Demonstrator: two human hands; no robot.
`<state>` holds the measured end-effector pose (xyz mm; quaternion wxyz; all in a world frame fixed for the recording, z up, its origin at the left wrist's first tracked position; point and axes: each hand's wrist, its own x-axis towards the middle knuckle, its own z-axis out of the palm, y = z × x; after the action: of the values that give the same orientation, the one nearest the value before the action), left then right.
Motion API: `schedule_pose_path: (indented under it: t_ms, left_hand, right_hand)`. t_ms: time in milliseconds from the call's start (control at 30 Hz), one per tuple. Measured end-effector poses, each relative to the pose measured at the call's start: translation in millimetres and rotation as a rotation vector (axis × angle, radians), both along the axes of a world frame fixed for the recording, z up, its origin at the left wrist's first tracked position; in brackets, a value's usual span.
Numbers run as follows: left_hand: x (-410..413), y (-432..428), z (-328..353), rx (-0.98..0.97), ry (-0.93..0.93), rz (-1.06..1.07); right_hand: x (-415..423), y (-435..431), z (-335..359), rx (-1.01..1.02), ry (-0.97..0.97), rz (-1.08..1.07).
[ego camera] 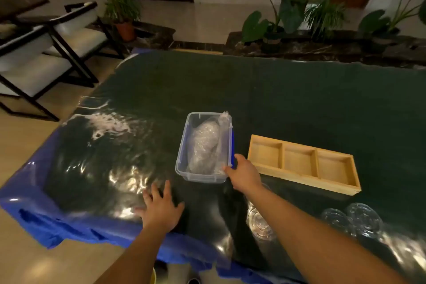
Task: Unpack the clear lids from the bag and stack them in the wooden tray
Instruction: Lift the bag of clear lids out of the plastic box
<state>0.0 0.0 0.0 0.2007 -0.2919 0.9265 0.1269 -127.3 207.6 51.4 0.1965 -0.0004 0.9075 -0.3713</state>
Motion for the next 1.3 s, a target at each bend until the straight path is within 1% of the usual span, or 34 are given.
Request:
schedule_pose_path:
  t_ms: [100, 333, 467, 567, 633, 700, 733, 800, 833, 900, 967, 1067, 1133, 1233, 1300]
  left_hand:
    - [4.2, -10.4, -14.2, 0.003, -0.072, -0.032]
    - [3.9, -13.3, -22.0, 0.008, -0.062, -0.063]
    - [10.3, -21.2, -20.4, -0.012, -0.040, -0.116]
    - [19.6, -38.8, -16.6, -0.024, 0.033, -0.147]
    - [20.3, -48.6, -12.9, 0.041, 0.083, -0.097]
    - [12.8, -49.2, -4.1, 0.227, 0.183, 0.046]
    - [7.0, -45.8, 2.2, 0.339, 0.260, 0.133]
    - [-4.4, -33.3, 14.5, 0.504, 0.406, 0.259]
    - [-8.6, -25.1, 19.6, 0.557, 0.462, 0.290]
    - [-15.7, -9.2, 24.7, 0.658, 0.548, 0.360]
    - [-20.9, 3.5, 24.8, 0.725, 0.584, 0.423]
    - [-22.9, 15.9, 19.4, 0.707, 0.625, 0.445]
    - [-20.3, 20.3, 16.4, 0.721, 0.658, 0.463]
    - [-18.0, 21.1, 12.8, 0.726, 0.683, 0.464]
    - [-18.0, 20.5, 12.5, 0.705, 0.673, 0.445]
  right_hand:
    - [-5.7, -9.8, -5.6, 0.016, -0.055, -0.029]
    - [-4.2, -12.8, -9.4, -0.010, -0.045, -0.066]
    - [30.3, 3.9, -10.4, -0.132, -0.069, -0.101]
    - [59.5, 11.8, -18.5, -0.135, -0.075, -0.056]
    - [69.4, 12.4, -22.2, -0.141, -0.097, -0.027]
    - [70.5, 13.6, -20.3, -0.123, -0.112, 0.005]
    - [68.2, 15.2, -17.7, -0.078, -0.094, 0.027]
    - [57.5, 17.2, -12.7, 0.091, 0.060, 0.058]
    - [50.9, 16.2, -9.2, 0.161, 0.176, 0.062]
    - [36.3, 6.7, -0.7, 0.229, 0.379, 0.102]
    - [22.7, -7.9, 5.1, 0.328, 0.465, 0.208]
    - [8.2, -26.3, 3.8, 0.561, 0.440, 0.322]
    - [2.7, -36.9, 0.2, 0.673, 0.419, 0.366]
    - [1.6, -51.0, -4.0, 0.739, 0.392, 0.394]
    - [1.4, -54.3, -4.7, 0.753, 0.389, 0.366]
